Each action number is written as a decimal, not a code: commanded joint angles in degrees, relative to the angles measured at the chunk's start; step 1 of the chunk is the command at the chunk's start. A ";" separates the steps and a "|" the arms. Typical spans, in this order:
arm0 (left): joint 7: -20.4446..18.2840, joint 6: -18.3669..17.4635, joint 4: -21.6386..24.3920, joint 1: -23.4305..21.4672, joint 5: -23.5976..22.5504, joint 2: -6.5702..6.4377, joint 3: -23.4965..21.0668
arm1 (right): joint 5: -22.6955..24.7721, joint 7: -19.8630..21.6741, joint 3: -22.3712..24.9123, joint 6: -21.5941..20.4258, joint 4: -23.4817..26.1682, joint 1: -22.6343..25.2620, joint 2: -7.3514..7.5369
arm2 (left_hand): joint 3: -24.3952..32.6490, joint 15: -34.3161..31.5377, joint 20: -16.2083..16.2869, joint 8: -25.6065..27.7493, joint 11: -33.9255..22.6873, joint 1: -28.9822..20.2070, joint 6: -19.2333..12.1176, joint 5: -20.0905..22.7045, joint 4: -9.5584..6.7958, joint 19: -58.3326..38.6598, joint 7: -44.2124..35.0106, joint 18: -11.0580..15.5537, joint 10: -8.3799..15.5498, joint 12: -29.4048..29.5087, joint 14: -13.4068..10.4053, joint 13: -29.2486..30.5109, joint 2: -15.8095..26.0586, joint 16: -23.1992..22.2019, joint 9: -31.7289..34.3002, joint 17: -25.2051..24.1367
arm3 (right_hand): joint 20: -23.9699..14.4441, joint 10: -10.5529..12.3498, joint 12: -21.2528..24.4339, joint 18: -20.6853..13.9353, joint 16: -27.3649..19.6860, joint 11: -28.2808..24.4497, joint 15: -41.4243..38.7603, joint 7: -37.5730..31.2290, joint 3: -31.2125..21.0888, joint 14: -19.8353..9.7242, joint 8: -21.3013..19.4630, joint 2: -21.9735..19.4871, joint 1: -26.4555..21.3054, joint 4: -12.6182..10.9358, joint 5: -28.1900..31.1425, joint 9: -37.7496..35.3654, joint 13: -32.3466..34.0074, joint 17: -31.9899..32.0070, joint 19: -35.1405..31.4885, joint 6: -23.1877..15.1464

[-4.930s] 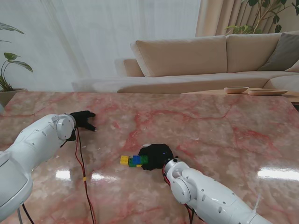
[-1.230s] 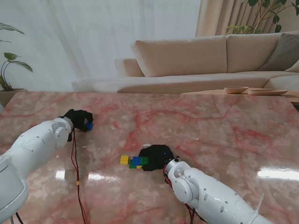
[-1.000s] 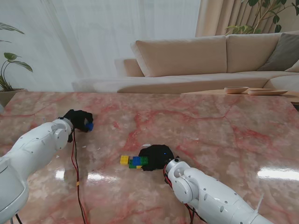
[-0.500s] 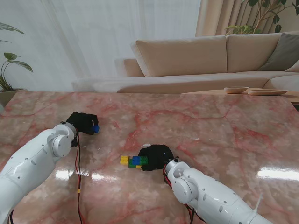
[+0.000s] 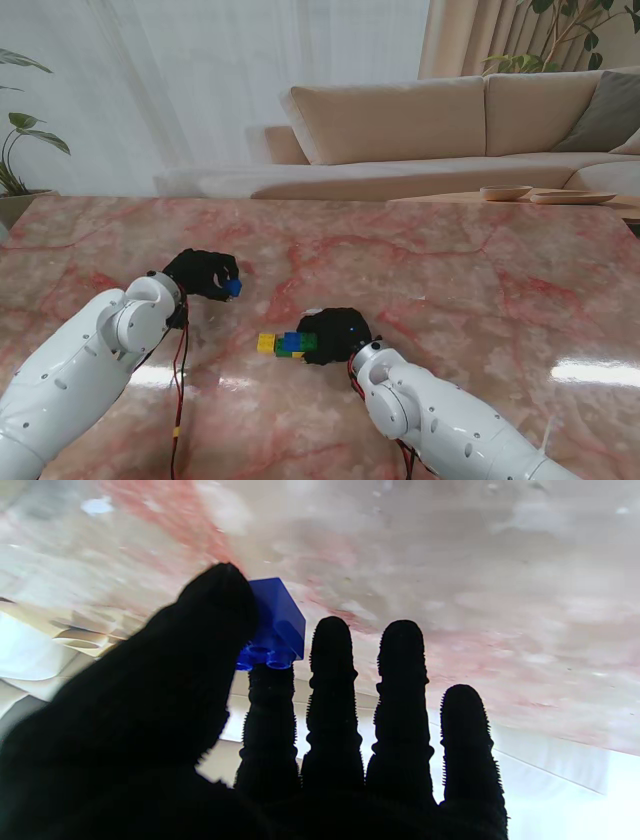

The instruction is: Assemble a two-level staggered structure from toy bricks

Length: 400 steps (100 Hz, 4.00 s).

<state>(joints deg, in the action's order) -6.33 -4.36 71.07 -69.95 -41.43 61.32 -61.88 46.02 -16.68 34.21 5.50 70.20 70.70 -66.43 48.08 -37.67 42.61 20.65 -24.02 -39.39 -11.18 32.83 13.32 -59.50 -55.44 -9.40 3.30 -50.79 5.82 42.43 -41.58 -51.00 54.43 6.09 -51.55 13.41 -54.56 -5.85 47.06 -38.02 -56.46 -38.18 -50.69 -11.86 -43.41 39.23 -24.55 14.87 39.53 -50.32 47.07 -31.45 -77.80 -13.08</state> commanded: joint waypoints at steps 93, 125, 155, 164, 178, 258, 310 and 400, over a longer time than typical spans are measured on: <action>-7.81 -2.64 13.37 -8.70 2.37 -1.29 -0.93 | 0.50 -3.66 -2.27 -0.59 -3.65 -1.13 -1.26 | -1.32 -0.06 2.14 5.97 -5.51 0.80 -2.39 10.40 -0.71 -2.58 -5.39 -2.57 -1.64 1.51 1.59 4.58 4.34 -1.26 1.91 0.92 | 0.21 0.92 2.06 -0.83 0.77 -0.12 -0.26 0.06 -0.99 -2.23 -0.41 -1.59 -2.73 0.01 -0.30 0.85 -0.20 0.33 -0.63 -2.08; -8.29 -2.86 13.39 -9.00 2.06 -1.46 0.61 | 0.31 -3.84 -2.38 -0.71 -3.89 -1.33 -1.40 | -2.16 -0.83 2.64 6.48 -7.86 1.42 -1.81 10.91 -0.93 -3.07 -5.14 -2.67 -2.09 1.48 1.61 5.03 4.59 -1.81 2.13 1.22 | 0.18 0.91 2.40 -0.84 0.72 -0.24 -0.22 0.34 -0.93 -2.18 -0.70 -1.76 -2.68 -0.07 -0.35 1.05 -0.47 0.45 -0.51 -1.96; -9.40 -2.74 13.45 -8.36 0.58 -1.80 1.96 | 0.03 -4.66 -2.64 -0.91 -4.76 -1.79 -1.74 | -3.15 -2.43 3.05 6.65 -9.94 2.02 -1.51 11.24 -1.14 -3.65 -4.80 -2.64 -2.30 1.28 1.61 6.07 4.91 -2.78 2.61 1.72 | 0.14 0.86 2.74 -0.83 0.68 -0.29 -0.24 0.56 -0.87 -2.19 -0.88 -1.78 -2.61 -0.16 -0.35 1.25 -0.53 0.55 -0.43 -1.91; -9.57 -2.74 13.51 -8.11 0.26 -1.85 2.34 | -0.08 -4.89 -2.73 -0.98 -5.02 -1.96 -1.86 | -3.22 -2.62 3.13 6.63 -10.20 1.97 -1.49 11.35 -1.22 -3.83 -4.75 -2.60 -2.32 1.30 1.57 6.36 4.92 -2.88 2.78 1.86 | 0.12 0.88 2.82 -0.82 0.67 -0.33 -0.24 0.61 -0.85 -2.16 -0.94 -1.77 -2.63 -0.16 -0.36 1.30 -0.57 0.54 -0.42 -1.86; -9.07 -2.81 13.30 -7.81 -0.77 -1.85 2.92 | -0.08 -4.70 -2.68 -1.17 -4.93 -1.98 -1.78 | -3.39 -2.82 3.35 6.51 -10.51 2.18 -1.68 11.58 -1.22 -4.42 -4.77 -2.54 -2.07 1.45 1.28 7.45 4.67 -2.92 3.36 2.56 | 0.09 0.82 2.95 -0.82 0.65 -0.42 -0.27 0.65 -0.86 -2.16 -1.01 -1.71 -2.65 -0.17 -0.24 1.26 -0.55 0.54 -0.40 -1.86; -3.40 -3.54 10.82 -5.85 -7.63 -1.65 7.42 | -0.84 -4.16 -2.49 -2.29 -5.13 -2.09 -1.81 | -4.35 -3.77 3.66 7.39 -12.18 2.80 -3.25 11.47 -0.44 -5.35 -6.76 -2.21 -1.21 1.54 0.73 8.47 1.83 -3.80 3.81 3.10 | 0.00 0.77 3.14 -0.74 0.64 -0.54 -0.27 0.80 -1.20 -2.03 -1.14 -1.38 -2.69 -0.09 -0.02 1.13 -0.52 0.66 -0.31 -1.98; -1.58 -3.81 8.76 -3.76 -8.80 -1.52 10.40 | -1.17 -4.24 -2.29 -2.62 -5.40 -2.03 -1.88 | -4.32 -3.65 3.61 8.53 -12.66 3.02 -4.13 10.26 0.18 -5.15 -7.73 -2.02 -0.48 1.35 0.24 8.28 0.22 -4.00 3.17 2.92 | -0.09 0.76 2.99 -0.64 0.65 -0.54 -0.25 0.75 -1.37 -2.00 -1.17 -1.33 -2.60 0.02 0.07 1.04 -0.50 0.71 -0.31 -1.97; -1.80 -4.23 8.21 -3.18 -9.72 -1.73 11.28 | -1.56 -4.25 -2.19 -2.96 -5.68 -2.07 -1.98 | -2.25 -1.44 3.34 13.61 -13.44 9.13 -0.16 7.31 0.50 -2.94 -3.35 -1.38 -0.26 7.49 -0.10 4.85 -0.86 -4.11 -1.65 0.89 | -0.24 0.72 2.90 -0.62 0.72 -0.45 -0.33 0.67 -1.33 -2.00 -1.10 -1.32 -2.56 0.08 0.12 0.95 -0.41 0.73 -0.30 -1.96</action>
<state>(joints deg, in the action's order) -8.14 -8.50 79.67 -72.91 -50.77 59.60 -50.82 44.71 -21.78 32.03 2.41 65.05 68.29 -68.19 42.20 -39.14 44.89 32.73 -36.29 -30.86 -8.81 38.02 13.24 -62.45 -56.93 -10.65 2.11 -43.86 6.45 48.77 -43.09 -54.65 54.24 8.65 -51.55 13.32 -52.22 -5.85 47.06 -38.19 -56.46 -37.38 -50.67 -11.87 -43.37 38.91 -24.57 14.87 39.48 -49.55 47.07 -31.06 -77.73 -12.93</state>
